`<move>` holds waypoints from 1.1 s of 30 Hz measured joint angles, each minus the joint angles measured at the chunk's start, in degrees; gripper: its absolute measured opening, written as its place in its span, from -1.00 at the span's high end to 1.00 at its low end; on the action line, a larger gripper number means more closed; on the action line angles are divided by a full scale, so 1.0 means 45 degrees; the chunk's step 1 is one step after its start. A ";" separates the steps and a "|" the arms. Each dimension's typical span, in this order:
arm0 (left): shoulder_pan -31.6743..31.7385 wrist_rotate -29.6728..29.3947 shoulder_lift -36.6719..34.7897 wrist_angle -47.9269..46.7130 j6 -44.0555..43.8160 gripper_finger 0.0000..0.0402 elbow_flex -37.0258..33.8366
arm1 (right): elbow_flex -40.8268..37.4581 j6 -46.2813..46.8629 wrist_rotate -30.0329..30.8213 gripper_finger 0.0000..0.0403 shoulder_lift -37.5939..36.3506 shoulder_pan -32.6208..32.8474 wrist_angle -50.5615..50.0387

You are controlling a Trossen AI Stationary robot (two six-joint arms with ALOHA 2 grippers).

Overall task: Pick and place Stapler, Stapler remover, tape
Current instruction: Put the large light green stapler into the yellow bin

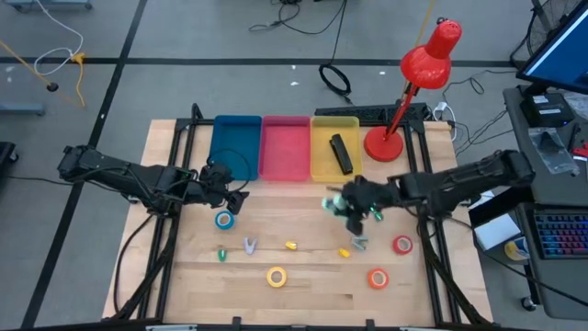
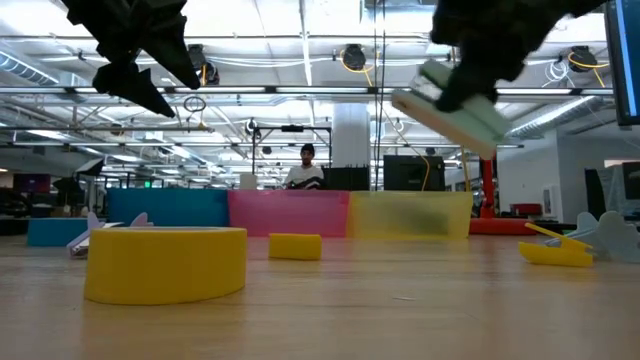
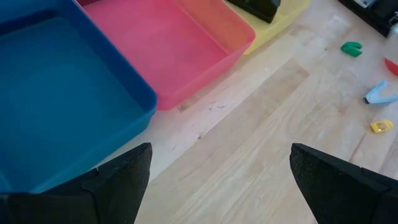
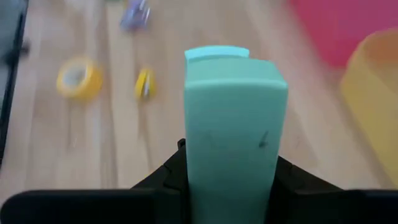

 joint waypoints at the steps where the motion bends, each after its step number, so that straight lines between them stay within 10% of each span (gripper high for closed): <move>1: 0.0000 -0.0003 -0.0001 -0.0001 -0.0003 -0.89 0.0000 | 0.0000 0.0241 0.0018 0.48 0.0061 -0.0271 0.0220; 14: 0.0000 -0.0445 0.0003 -0.0015 0.0061 -0.89 0.0000 | 0.0000 0.1849 0.0169 0.44 0.0167 -0.3479 0.4804; 22: 0.0002 -0.0790 0.0003 -0.0029 0.1019 -0.89 0.0000 | -0.0010 0.3358 0.3890 0.48 0.0462 -0.4100 0.6402; 33: 0.0588 -0.0788 0.0003 -0.0053 0.3006 -0.89 0.0000 | 0.2046 0.4090 0.4824 0.48 0.3313 -0.4695 0.5721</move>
